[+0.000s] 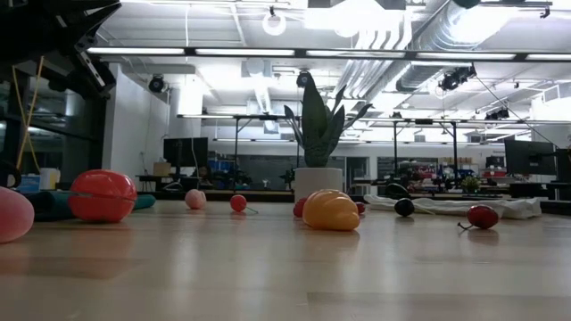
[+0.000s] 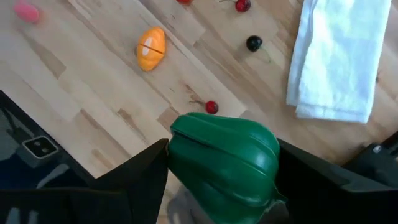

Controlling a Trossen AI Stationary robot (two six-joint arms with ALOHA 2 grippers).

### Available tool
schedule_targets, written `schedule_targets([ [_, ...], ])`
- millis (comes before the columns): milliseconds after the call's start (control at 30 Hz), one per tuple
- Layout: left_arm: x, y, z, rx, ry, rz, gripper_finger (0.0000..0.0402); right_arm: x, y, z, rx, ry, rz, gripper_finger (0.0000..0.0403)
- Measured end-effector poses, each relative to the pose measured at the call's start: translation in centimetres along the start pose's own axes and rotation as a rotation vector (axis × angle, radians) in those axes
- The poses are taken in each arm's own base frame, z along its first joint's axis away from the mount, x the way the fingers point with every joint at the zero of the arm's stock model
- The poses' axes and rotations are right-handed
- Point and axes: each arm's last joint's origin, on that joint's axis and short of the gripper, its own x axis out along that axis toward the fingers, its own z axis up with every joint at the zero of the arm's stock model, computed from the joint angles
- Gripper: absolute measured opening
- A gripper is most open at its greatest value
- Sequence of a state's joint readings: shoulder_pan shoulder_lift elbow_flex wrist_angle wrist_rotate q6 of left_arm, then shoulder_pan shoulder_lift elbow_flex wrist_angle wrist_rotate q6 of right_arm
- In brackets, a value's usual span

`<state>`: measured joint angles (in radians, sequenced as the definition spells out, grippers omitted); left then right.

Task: Pick and placing Produce into tupperware
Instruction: Put the green bell pepper into the black bin

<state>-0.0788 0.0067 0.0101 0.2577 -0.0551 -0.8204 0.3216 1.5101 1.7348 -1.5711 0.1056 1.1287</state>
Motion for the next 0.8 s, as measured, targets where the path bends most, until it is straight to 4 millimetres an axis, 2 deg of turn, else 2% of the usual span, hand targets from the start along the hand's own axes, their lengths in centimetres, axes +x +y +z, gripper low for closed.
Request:
schedule_targets([
  [233, 0.0, -0.1, -0.1, -0.026, 0.037, -0.033, 0.0001, -0.1, 0.5, -1.1, 0.124, -0.027, -0.003, 0.0252],
  [600, 0.0, -0.3, -0.3, -0.085, 0.125, -0.107, 0.0001, -0.2, 0.6, -1.4, 0.292, -0.037, -0.002, 0.0252],
  [800, -0.1, -0.4, -0.4, -0.093, 0.148, -0.126, 0.0001, -0.3, 1.1, -2.6, 0.345, -0.028, 0.007, 0.0252],
])
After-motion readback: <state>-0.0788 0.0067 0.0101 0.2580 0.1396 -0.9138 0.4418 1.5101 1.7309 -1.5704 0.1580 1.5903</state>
